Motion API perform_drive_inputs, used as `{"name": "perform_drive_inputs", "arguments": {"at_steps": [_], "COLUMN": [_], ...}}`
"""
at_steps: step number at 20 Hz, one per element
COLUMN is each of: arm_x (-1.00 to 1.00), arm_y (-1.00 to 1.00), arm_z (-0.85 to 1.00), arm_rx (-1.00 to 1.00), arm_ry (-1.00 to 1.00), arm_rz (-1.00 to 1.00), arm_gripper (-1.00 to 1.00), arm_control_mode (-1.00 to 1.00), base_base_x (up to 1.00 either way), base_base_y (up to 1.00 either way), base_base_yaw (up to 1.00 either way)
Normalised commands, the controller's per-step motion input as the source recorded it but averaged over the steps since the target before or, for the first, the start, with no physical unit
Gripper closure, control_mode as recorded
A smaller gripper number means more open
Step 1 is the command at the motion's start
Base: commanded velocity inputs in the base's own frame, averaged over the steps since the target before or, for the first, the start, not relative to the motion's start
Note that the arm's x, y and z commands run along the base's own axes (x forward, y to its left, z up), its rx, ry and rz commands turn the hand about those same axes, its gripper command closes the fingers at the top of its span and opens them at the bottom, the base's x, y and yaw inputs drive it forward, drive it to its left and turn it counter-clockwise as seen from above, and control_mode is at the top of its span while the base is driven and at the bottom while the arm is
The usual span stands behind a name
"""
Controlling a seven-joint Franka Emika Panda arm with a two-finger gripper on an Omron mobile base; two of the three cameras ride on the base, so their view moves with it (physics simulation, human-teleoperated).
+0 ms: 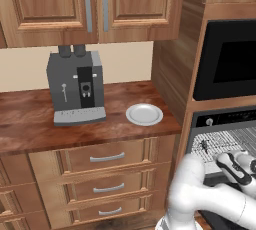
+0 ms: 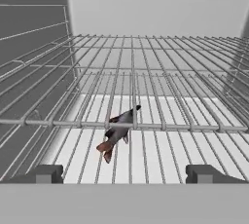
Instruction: Take the fish from the oven and place it on the plate on the counter.
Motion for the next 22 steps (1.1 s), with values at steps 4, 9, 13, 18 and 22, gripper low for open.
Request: {"name": "perform_drive_inputs", "arguments": {"at_steps": [4, 9, 13, 18, 22], "arm_x": [0.21, 0.17, 0.01, 0.00, 0.00], "arm_y": [-0.19, -0.17, -0.16, -0.17, -0.22], "arm_z": [-0.71, -0.77, -0.97, -0.94, -0.93], "arm_rx": [0.00, 0.00, 0.05, 0.06, 0.08], "arm_ry": [0.00, 0.00, -0.04, -0.11, -0.13], "arm_rz": [0.00, 0.00, 0.00, 0.00, 0.00], "arm_gripper": [-1.00, -1.00, -1.00, -1.00, -1.00], "arm_control_mode": [-1.00, -1.00, -1.00, -1.00, -1.00], "base_base_x": [0.00, 0.00, 0.00, 0.00, 0.00], "base_base_y": [0.00, 0.00, 0.00, 0.00, 0.00], "base_base_yaw": [0.00, 0.00, 0.00, 0.00, 0.00]}}
